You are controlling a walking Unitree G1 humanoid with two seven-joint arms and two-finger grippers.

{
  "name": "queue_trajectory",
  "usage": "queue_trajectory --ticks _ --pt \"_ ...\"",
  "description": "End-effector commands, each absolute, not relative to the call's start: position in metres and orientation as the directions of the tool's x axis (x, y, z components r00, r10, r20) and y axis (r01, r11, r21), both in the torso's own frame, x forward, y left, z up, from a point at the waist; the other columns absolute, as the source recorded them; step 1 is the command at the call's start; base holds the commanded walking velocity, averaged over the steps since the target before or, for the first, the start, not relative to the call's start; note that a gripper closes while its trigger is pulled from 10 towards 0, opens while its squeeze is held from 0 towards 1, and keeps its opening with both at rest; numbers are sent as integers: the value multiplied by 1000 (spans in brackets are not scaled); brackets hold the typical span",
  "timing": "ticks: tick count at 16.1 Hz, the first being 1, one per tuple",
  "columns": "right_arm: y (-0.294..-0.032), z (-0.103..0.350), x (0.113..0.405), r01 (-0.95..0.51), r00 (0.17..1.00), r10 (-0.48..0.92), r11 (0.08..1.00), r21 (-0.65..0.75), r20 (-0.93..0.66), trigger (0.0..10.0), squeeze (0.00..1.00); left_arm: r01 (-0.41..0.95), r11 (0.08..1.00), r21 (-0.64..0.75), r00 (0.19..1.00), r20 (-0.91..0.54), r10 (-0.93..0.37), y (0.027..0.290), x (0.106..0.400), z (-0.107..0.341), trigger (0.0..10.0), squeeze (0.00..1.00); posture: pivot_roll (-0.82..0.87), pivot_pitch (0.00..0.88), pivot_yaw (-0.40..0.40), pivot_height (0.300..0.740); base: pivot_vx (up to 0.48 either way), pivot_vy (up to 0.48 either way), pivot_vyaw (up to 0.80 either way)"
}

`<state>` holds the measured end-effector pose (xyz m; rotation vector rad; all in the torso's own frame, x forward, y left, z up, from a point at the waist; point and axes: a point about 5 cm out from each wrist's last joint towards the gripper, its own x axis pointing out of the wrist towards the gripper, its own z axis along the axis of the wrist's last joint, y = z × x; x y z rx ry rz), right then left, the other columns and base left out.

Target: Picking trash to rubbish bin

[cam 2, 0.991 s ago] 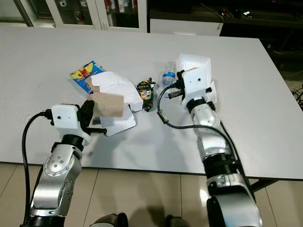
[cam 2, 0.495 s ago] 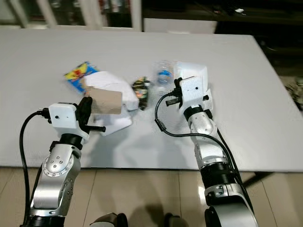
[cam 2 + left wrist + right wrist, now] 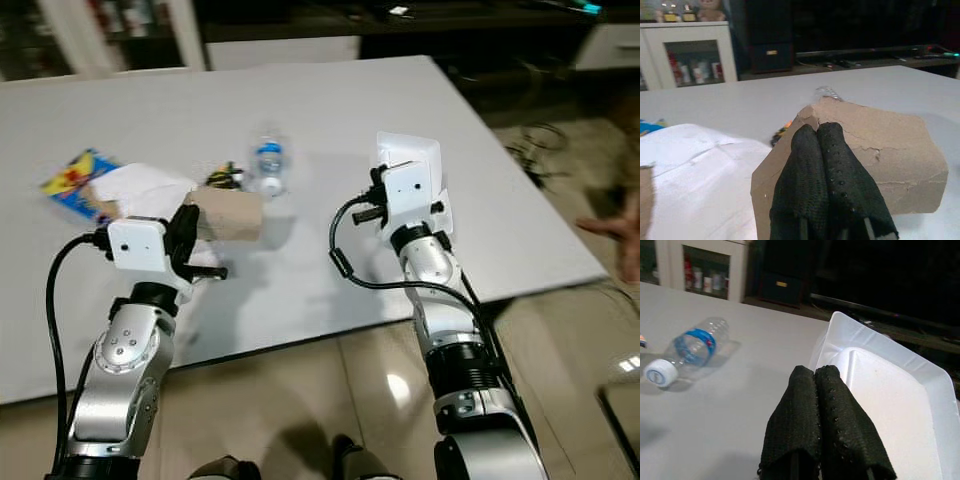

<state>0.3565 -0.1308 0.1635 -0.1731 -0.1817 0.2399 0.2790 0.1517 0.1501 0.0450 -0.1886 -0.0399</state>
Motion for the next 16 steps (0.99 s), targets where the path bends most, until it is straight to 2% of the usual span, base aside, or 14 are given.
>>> queue_trajectory --ticks 1,5,9,16 --pt "-130 167 355 -222 952 255 956 -194 170 10000 0 30 998 51 981 191 -39 151 281 152 10000 0 -42 73 4 740 0 0 -781" --pt "-130 167 355 -223 952 257 955 -195 167 10000 0 47 999 22 985 168 -50 150 281 150 10000 0 -43 82 6 740 0 0 -800" --pt "-129 167 354 -225 952 258 955 -193 166 10000 0 44 999 -21 990 138 -40 154 281 146 10000 0 -43 82 6 740 0 0 0" --pt "-126 163 351 -240 952 267 955 -177 151 10000 0 37 998 -51 995 98 -32 157 278 137 10000 0 -44 96 5 740 0 0 -800"
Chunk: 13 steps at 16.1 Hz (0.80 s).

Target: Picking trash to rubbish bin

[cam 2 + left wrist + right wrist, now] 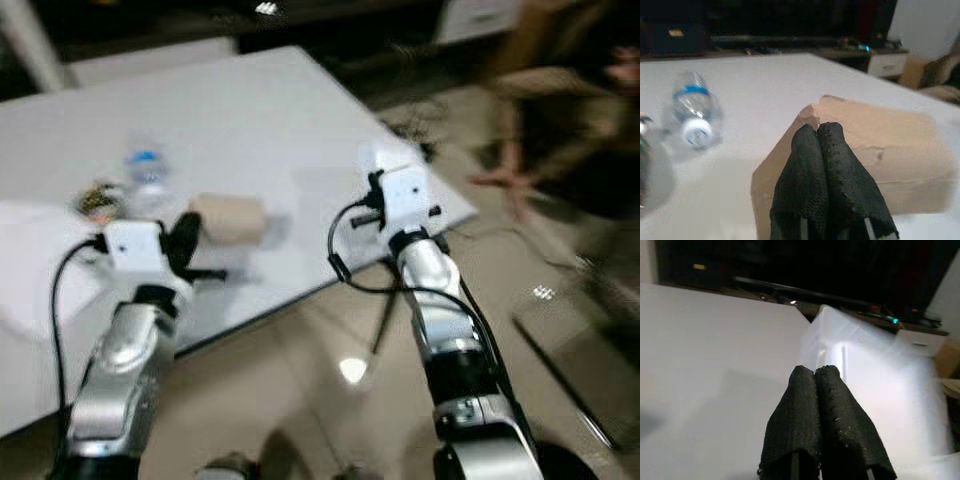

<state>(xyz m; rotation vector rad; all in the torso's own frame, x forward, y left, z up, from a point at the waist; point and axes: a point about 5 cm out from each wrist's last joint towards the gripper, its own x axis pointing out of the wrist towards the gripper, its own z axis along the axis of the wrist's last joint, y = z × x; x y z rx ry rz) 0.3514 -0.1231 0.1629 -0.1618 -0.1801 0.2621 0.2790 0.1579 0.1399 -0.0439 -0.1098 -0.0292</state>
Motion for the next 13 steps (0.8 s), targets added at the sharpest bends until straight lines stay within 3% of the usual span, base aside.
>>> queue_trajectory --ticks 1,13 --pt "-126 163 350 -239 952 266 955 -176 150 10000 0 40 998 -51 995 97 -34 156 278 137 10000 0 -44 96 5 740 0 0 -800" --pt "-127 164 351 -237 954 264 954 -181 143 10000 0 37 997 -71 997 68 -32 158 279 132 10000 0 -47 99 2 740 0 0 -800"
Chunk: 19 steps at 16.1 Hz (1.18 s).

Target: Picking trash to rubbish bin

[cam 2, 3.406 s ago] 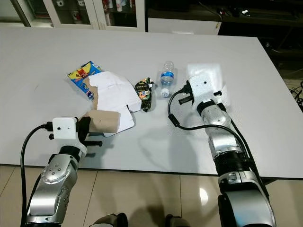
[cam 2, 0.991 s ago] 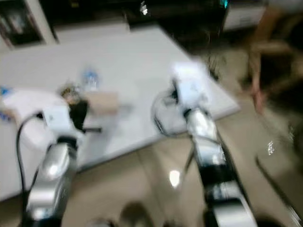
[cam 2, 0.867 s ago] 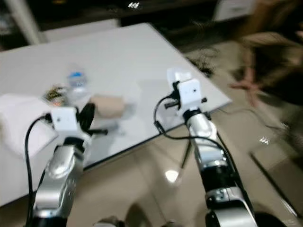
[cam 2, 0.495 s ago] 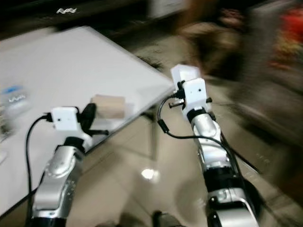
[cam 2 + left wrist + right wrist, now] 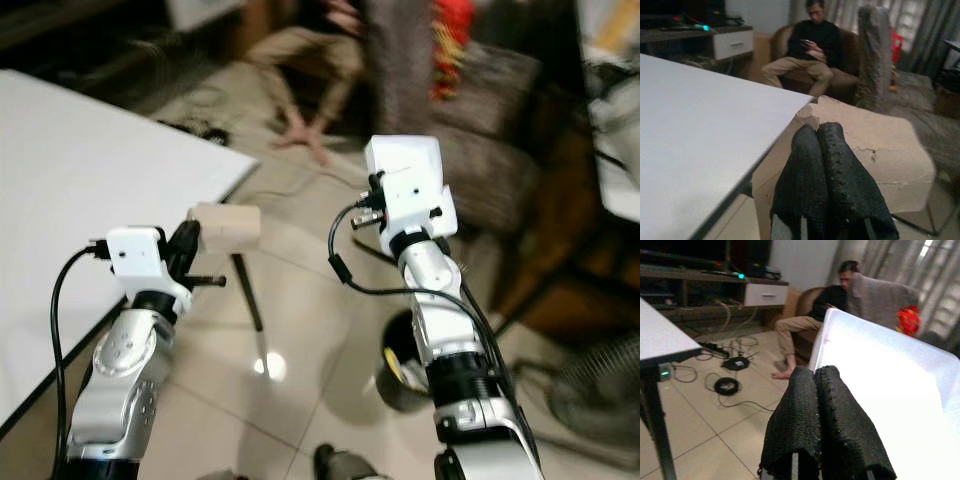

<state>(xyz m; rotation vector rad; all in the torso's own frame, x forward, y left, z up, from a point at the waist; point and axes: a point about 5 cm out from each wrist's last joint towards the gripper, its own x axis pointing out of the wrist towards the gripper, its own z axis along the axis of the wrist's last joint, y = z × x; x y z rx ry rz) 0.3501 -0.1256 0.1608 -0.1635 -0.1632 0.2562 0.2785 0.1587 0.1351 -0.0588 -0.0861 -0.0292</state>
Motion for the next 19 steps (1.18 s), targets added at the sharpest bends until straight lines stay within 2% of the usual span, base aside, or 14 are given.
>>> queue_trajectory --ticks 1,11,19 --pt "-127 163 351 -238 954 265 954 -181 142 10000 0 34 997 -71 997 66 -30 158 279 132 10000 0 -47 99 2 740 0 0 -800" --pt "-126 162 351 -246 953 271 953 -179 135 10000 0 14 997 -69 998 58 -10 164 280 130 10000 0 -44 104 1 740 0 0 -800" --pt "-118 118 349 -284 959 282 949 -136 -31 10000 0 5 997 -71 998 -56 -9 172 281 97 10000 0 -39 109 0 740 0 0 0"
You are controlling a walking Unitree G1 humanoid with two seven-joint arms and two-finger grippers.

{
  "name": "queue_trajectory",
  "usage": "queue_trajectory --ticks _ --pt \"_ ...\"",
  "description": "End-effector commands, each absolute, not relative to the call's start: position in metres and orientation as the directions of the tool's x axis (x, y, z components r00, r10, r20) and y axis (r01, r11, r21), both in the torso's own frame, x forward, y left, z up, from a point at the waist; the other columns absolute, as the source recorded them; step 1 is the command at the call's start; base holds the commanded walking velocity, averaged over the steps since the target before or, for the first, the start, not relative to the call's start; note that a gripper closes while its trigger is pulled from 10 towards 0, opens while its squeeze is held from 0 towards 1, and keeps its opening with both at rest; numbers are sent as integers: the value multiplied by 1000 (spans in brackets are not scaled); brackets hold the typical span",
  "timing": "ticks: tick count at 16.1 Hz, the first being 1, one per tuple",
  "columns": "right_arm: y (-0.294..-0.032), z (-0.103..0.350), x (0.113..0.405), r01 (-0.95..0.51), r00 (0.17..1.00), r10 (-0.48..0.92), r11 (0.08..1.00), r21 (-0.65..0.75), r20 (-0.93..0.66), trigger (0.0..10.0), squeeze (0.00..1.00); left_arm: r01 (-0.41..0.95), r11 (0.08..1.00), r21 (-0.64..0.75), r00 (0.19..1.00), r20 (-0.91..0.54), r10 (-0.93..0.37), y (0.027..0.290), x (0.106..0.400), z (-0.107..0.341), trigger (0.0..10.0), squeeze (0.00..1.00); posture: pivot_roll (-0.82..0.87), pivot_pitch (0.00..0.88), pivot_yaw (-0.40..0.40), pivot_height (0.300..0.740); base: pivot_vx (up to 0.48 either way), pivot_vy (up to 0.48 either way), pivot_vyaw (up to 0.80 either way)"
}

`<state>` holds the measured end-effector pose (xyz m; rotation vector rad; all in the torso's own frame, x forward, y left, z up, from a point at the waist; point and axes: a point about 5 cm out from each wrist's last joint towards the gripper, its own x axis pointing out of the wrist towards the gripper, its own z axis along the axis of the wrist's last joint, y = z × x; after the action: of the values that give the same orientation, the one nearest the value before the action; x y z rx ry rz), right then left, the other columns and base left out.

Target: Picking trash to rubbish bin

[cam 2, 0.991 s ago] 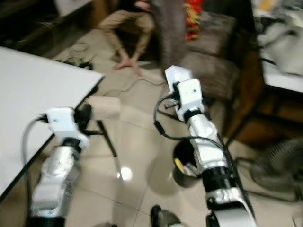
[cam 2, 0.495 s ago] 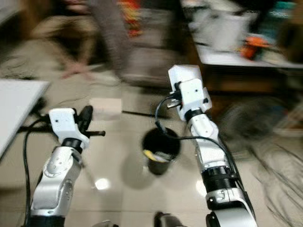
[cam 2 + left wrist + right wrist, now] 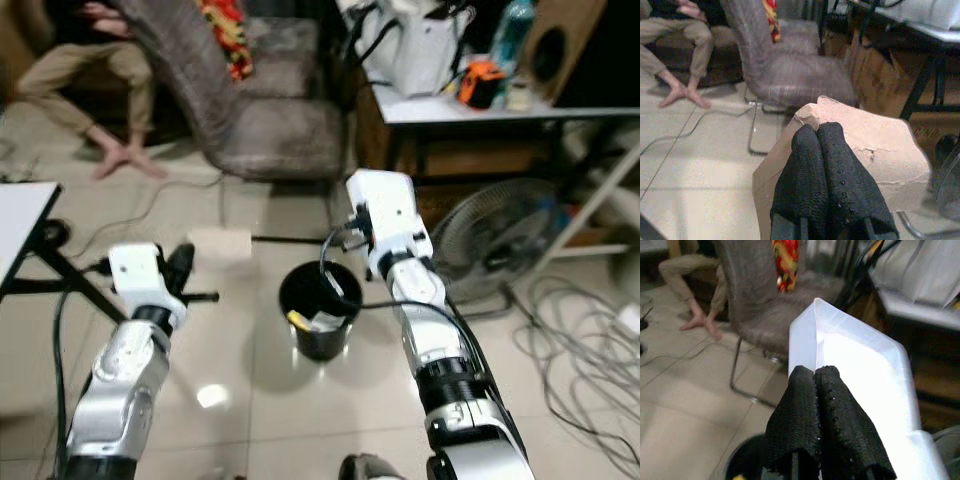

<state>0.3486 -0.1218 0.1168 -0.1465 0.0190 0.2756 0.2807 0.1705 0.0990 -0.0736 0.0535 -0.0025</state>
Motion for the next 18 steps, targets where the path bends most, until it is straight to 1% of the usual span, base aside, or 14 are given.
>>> queue_trajectory --ticks 1,5,8,10,12,13,14,16,18 --pt "-119 114 350 -280 960 276 951 -134 -52 10000 0 0 998 -70 998 -69 -5 173 281 94 10000 0 -39 113 2 740 0 0 0" --pt "-122 103 350 -268 962 259 957 -112 -91 10000 0 10 998 -57 992 -126 -17 175 282 77 10000 0 -43 122 10 740 0 0 -800" --pt "-118 82 347 -274 952 256 957 -96 -171 10000 0 42 998 -52 979 -196 -52 175 283 55 10000 0 -43 124 14 740 0 0 -133" --pt "-118 65 343 -255 941 231 964 -72 -247 10000 0 51 998 -43 958 -279 -61 177 280 34 10000 0 -45 126 19 740 0 0 0" --pt "-120 47 336 -221 920 197 975 -34 -339 10000 0 47 999 -26 941 -333 -53 180 278 30 10000 0 -48 128 24 740 0 0 0" --pt "-120 45 335 -216 917 192 976 -31 -349 10000 0 47 999 -25 940 -337 -53 181 278 30 10000 0 -48 128 24 740 0 0 0" --pt "-123 33 329 -170 896 154 985 -2 -416 10000 0 27 1000 -9 899 -437 -29 190 267 -2 10000 0 -53 131 28 740 0 0 0" --pt "-123 29 327 -155 890 145 988 13 -431 10000 0 -20 999 -30 886 -464 4 197 261 -12 10000 0 -54 134 31 740 0 0 -800" --pt "-123 26 325 -160 887 147 987 9 -438 10000 0 -38 999 -39 872 -489 14 200 255 -17 10000 0 -54 137 31 740 0 0 -800"
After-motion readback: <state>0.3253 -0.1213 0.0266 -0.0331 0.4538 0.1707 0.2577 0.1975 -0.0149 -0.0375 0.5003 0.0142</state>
